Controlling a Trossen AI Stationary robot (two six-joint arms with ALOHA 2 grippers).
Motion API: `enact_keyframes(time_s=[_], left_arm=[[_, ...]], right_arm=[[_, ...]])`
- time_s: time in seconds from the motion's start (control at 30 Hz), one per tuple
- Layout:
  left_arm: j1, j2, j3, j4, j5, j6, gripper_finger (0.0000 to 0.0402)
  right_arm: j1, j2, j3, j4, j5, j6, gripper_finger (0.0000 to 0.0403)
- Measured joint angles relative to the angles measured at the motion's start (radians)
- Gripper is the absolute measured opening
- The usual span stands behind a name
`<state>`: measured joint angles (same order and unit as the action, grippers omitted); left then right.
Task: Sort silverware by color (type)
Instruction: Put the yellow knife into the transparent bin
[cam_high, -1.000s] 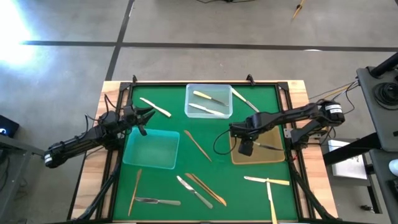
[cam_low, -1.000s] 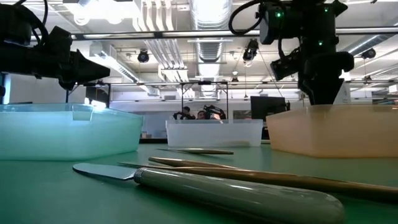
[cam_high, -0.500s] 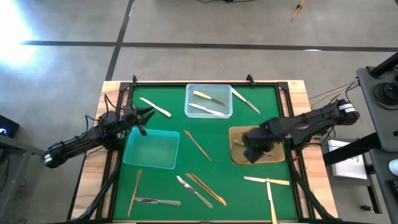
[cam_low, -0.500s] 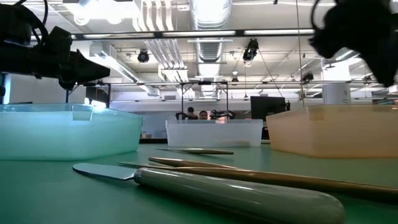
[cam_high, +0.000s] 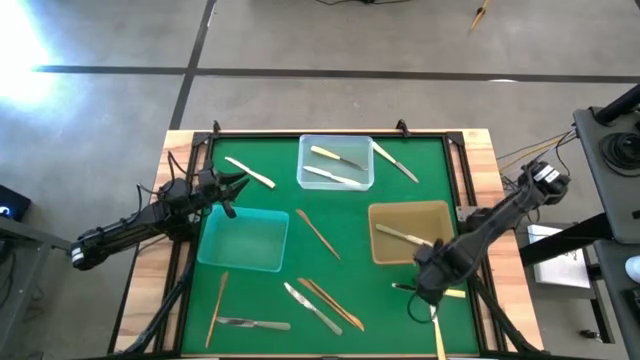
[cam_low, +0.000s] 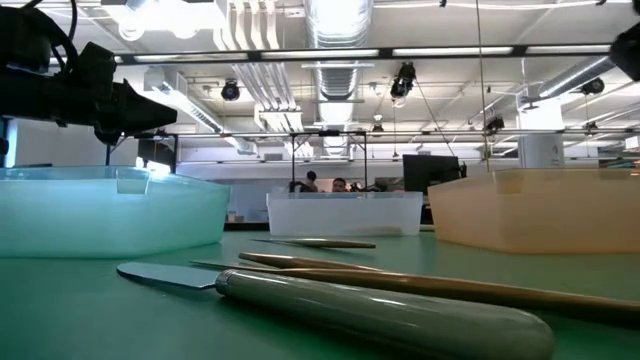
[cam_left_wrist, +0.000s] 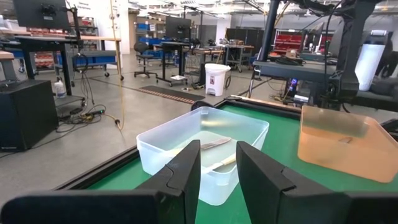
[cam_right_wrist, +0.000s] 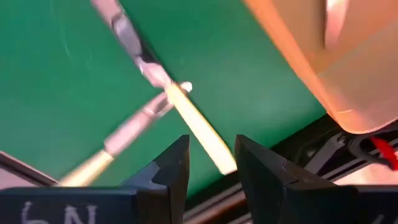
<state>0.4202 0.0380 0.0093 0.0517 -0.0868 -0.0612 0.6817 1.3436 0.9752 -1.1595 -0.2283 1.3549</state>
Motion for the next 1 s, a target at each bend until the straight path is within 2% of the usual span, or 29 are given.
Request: enact_keyframes(time_s=[0.17, 0.4, 0.5, 0.6, 0.8, 1.0], left_arm=[[0.0, 0.0, 0.0, 0.0, 0.0, 0.0, 0.0087], [0.0, 0.0, 0.0, 0.0, 0.0, 0.0, 0.0087], [0.0, 0.0, 0.0, 0.0, 0.0, 0.0, 0.0087], [0.0, 0.0, 0.0, 0.0, 0.0, 0.0, 0.0087], [0.0, 0.0, 0.0, 0.0, 0.0, 0.0, 0.0087], [0.0, 0.0, 0.0, 0.0, 0.0, 0.0, 0.0087]], right_arm=[[0.031, 0.031, -0.003, -0.012, -0.008, -0.086, 0.0118], [0.03, 0.045, -0.072, -0.001, -0.076, -0.079, 0.0118], [0.035, 0.045, -0.113, 0.094, -0.135, -0.073, 0.0118], [0.048, 0.047, -0.145, 0.195, -0.151, -0.072, 0.0118], [0.047, 0.071, -0.168, 0.216, -0.132, -0.143, 0.0118], [0.047, 0.106, -0.195, 0.267, -0.168, -0.223, 0.0118]])
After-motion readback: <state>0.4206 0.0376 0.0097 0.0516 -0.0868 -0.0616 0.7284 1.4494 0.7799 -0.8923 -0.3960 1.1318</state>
